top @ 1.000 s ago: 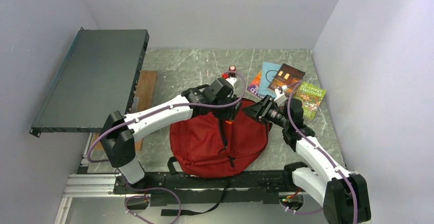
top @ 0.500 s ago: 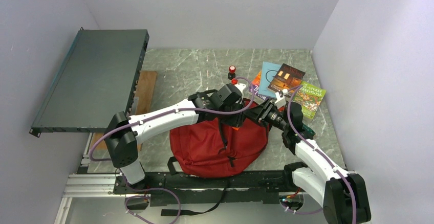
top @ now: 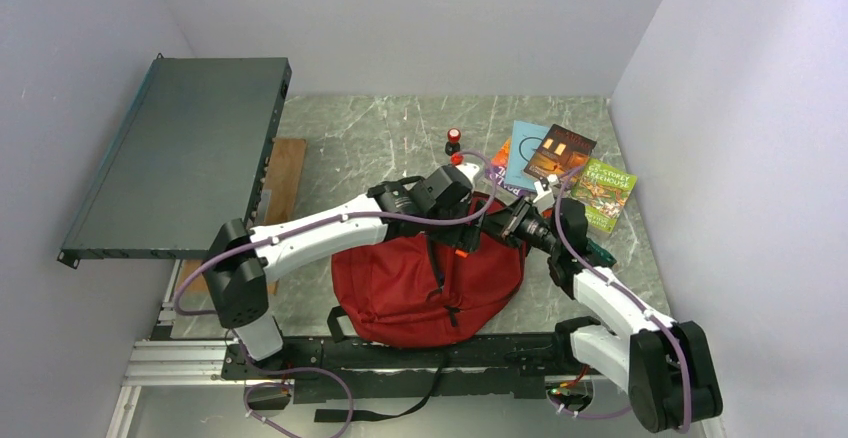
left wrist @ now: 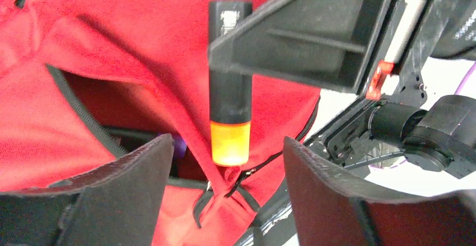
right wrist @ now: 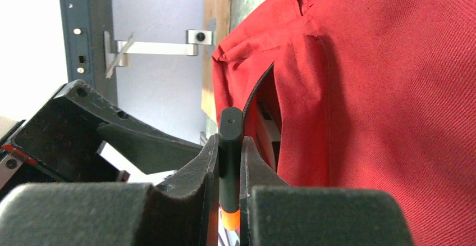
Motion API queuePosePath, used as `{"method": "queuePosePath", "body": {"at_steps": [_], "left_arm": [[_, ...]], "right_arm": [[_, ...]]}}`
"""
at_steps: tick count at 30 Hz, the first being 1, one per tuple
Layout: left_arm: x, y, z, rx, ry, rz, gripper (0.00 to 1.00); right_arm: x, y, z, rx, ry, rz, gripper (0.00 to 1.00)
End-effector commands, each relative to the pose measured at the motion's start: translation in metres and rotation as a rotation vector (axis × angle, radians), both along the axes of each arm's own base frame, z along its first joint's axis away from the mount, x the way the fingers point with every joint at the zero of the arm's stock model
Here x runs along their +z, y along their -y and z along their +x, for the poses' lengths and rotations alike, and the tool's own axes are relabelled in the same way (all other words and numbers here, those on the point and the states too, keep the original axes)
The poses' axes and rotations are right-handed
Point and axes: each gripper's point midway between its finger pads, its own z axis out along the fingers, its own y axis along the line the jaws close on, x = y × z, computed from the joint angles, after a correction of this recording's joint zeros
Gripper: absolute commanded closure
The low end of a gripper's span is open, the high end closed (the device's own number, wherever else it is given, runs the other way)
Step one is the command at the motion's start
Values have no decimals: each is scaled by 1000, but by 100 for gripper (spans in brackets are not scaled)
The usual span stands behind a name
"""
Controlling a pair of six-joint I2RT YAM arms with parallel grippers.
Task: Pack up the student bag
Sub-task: Pick up the stationery from the center of the board, then place the stationery in the student bag.
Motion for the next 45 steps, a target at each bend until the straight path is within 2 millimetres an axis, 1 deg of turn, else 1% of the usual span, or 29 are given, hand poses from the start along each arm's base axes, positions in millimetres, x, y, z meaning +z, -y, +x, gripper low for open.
{"method": "queuePosePath", "body": {"at_steps": [1, 2, 3, 4, 7, 10, 14, 17, 19, 23, 24, 26, 30, 35, 40, 45], "left_arm": [[44, -31, 3, 42, 133, -42, 18], [47, -39, 2, 50, 146, -43, 15], [50, -46, 2, 61, 156, -42, 12], [53, -54, 2, 74, 164, -45, 10], [60, -75, 3, 120, 178, -56, 7], [70, -93, 5, 171, 196, -82, 5], [85, -109, 7, 214, 242, -115, 4], [90, -117, 8, 231, 261, -117, 3], [93, -119, 8, 234, 269, -121, 3], [94, -119, 7, 229, 270, -130, 3], [94, -119, 7, 228, 269, -129, 3], [94, -118, 8, 227, 269, -129, 3], [93, -117, 7, 221, 265, -125, 3], [91, -117, 6, 214, 261, -124, 3], [89, -116, 5, 206, 260, -127, 3], [84, -112, 4, 192, 249, -130, 2]], "right_arm": [[17, -2, 17, 36, 125, -89, 100], [17, -2, 20, 49, 135, -118, 100], [22, -4, 26, 60, 157, -148, 100], [21, -5, 29, 71, 161, -178, 100], [19, -17, 34, 130, 170, -251, 100], [6, -34, 36, 189, 152, -311, 100], [-18, -61, 29, 265, 113, -381, 100], [-35, -76, 22, 298, 90, -421, 98], [-43, -84, 16, 322, 67, -414, 98], [-54, -99, 3, 366, 22, -339, 96], [-57, -100, 0, 373, 5, -321, 94], [-56, -104, -3, 385, -8, -283, 91], [-54, -109, -4, 399, -18, -247, 80], [-60, -108, -7, 414, -35, -259, 69], [-57, -99, -5, 398, -11, -327, 58], [-45, -83, 4, 358, 26, -395, 55]]}}
